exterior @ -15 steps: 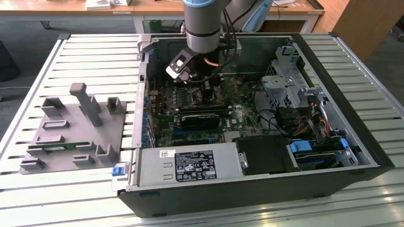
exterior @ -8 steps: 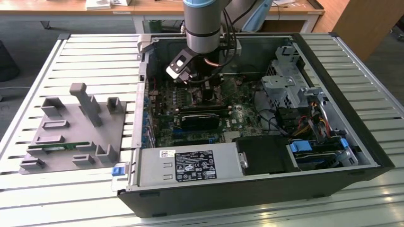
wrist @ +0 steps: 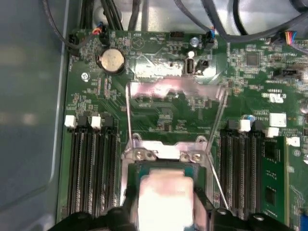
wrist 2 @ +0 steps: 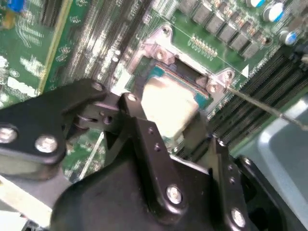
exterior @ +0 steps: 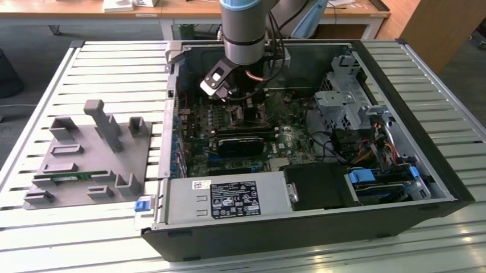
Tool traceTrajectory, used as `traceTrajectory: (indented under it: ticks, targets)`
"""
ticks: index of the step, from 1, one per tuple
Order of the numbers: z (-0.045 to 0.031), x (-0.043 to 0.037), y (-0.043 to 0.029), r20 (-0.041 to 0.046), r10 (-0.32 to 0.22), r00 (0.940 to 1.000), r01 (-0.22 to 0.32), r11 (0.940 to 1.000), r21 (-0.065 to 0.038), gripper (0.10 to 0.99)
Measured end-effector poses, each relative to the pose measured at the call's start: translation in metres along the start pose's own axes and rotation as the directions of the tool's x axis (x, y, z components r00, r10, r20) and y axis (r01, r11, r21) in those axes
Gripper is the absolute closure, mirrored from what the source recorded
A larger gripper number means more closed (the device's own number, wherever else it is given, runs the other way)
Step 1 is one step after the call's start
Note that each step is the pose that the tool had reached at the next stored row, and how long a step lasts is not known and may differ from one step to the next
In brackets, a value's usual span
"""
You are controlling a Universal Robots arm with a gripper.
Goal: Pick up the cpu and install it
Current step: 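Place the cpu into insertion slot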
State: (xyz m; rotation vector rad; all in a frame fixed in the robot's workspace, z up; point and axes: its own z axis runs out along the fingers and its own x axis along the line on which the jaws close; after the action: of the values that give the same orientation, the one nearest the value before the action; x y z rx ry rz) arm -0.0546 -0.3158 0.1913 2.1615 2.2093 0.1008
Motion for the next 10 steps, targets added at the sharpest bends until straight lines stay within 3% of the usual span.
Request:
traceTrajectory:
  ticks: [1, 2, 10]
  targets:
    - [-0.0002, -0.0001, -0.0001, 0.0009, 0.0, 1.0, 0.0, 1.0, 0.0, 0.549]
    - [-0.0007, -0.0004, -0.0002, 0.0021, 0.0, 1.0, 0.0, 1.0, 0.001, 0.486]
    - [-0.0031, -0.0004, -0.0001, 0.0015, 0.0, 1.0, 0.0, 1.0, 0.002, 0.486]
